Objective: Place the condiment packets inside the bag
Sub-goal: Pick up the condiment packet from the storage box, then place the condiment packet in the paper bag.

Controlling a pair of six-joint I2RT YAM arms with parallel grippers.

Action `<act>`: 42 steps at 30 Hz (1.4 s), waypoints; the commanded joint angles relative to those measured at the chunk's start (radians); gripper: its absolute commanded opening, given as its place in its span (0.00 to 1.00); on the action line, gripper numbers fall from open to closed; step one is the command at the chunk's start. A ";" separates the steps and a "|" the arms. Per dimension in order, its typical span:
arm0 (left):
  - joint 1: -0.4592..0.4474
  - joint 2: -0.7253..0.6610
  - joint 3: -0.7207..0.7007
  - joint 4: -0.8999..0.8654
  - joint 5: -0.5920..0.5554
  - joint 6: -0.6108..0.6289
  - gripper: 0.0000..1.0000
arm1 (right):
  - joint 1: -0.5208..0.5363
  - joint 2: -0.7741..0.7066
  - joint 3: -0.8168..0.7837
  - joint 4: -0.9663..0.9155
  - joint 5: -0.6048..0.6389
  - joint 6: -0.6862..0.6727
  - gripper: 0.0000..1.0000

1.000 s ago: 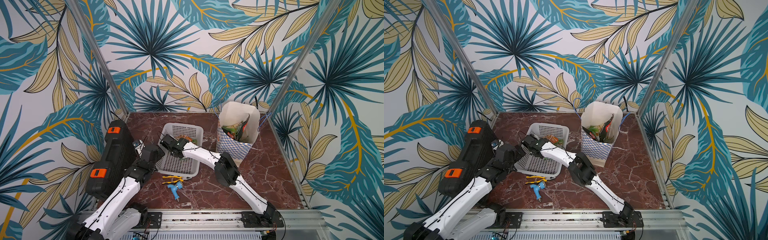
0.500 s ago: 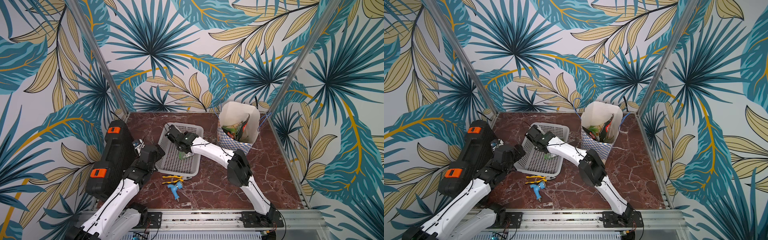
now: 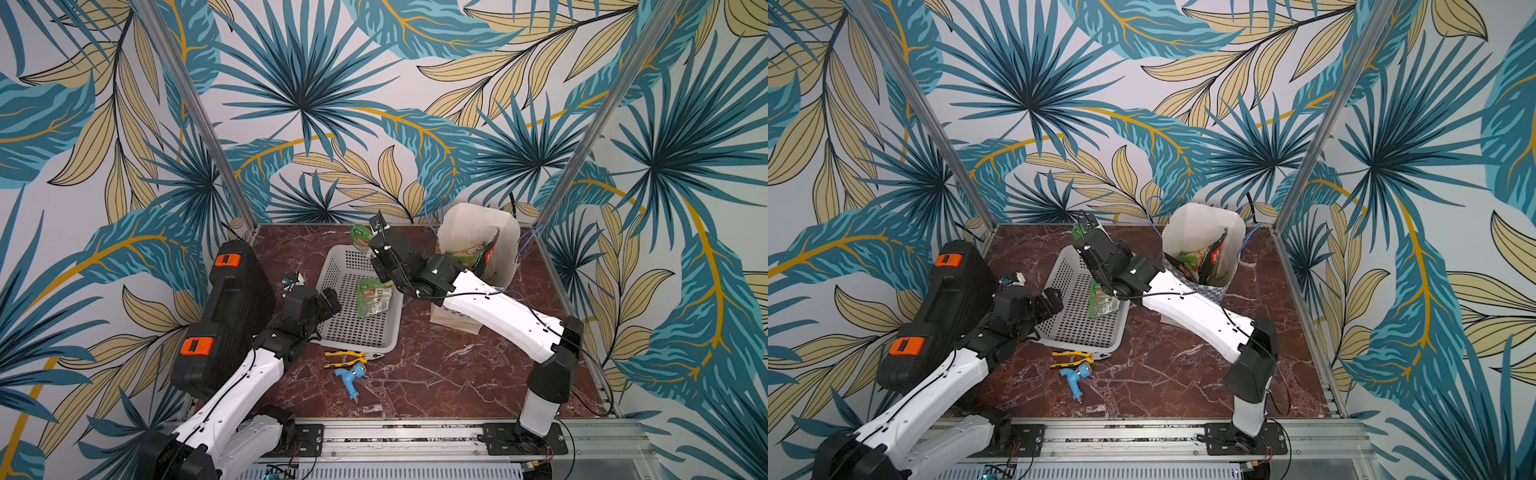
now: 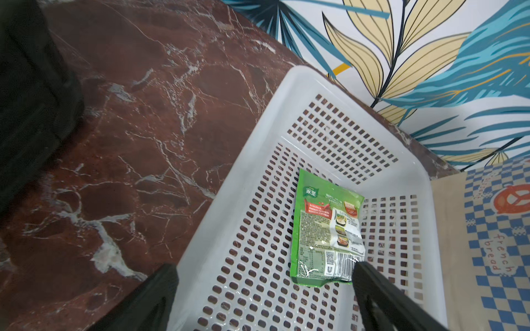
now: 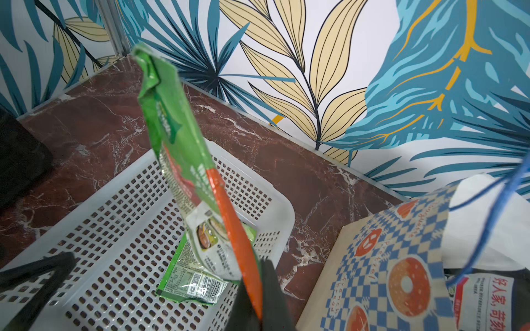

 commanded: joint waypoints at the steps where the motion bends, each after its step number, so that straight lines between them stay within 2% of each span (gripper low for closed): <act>1: -0.005 0.050 0.049 0.045 0.075 0.040 1.00 | 0.001 -0.110 -0.062 0.062 0.005 0.035 0.00; 7: -0.058 0.126 0.061 0.114 0.155 0.114 1.00 | -0.006 -0.274 -0.154 0.089 0.080 0.010 0.00; 15: -0.132 0.264 0.138 0.082 0.126 0.176 1.00 | -0.044 -0.505 -0.320 0.166 0.199 0.012 0.00; 19: -0.152 0.333 0.178 0.059 0.132 0.191 1.00 | -0.111 -0.558 -0.367 0.145 0.218 0.058 0.00; 25: -0.176 0.389 0.208 0.057 0.154 0.218 1.00 | -0.287 -0.538 -0.399 0.099 0.074 0.165 0.00; 32: -0.188 0.431 0.232 0.050 0.165 0.235 1.00 | -0.392 -0.382 -0.348 0.061 -0.030 0.206 0.01; 34: -0.192 0.448 0.243 0.043 0.167 0.238 1.00 | -0.413 -0.356 -0.342 0.058 -0.056 0.219 0.25; 36: -0.197 0.464 0.253 0.035 0.166 0.244 0.98 | -0.423 -0.348 -0.339 0.058 -0.090 0.221 0.38; 38: -0.199 0.475 0.260 0.033 0.165 0.247 0.95 | -0.423 -0.350 -0.332 0.056 -0.108 0.215 0.46; 42: -0.205 0.499 0.280 0.017 0.155 0.255 0.90 | -0.423 -0.376 -0.319 0.040 -0.150 0.192 0.56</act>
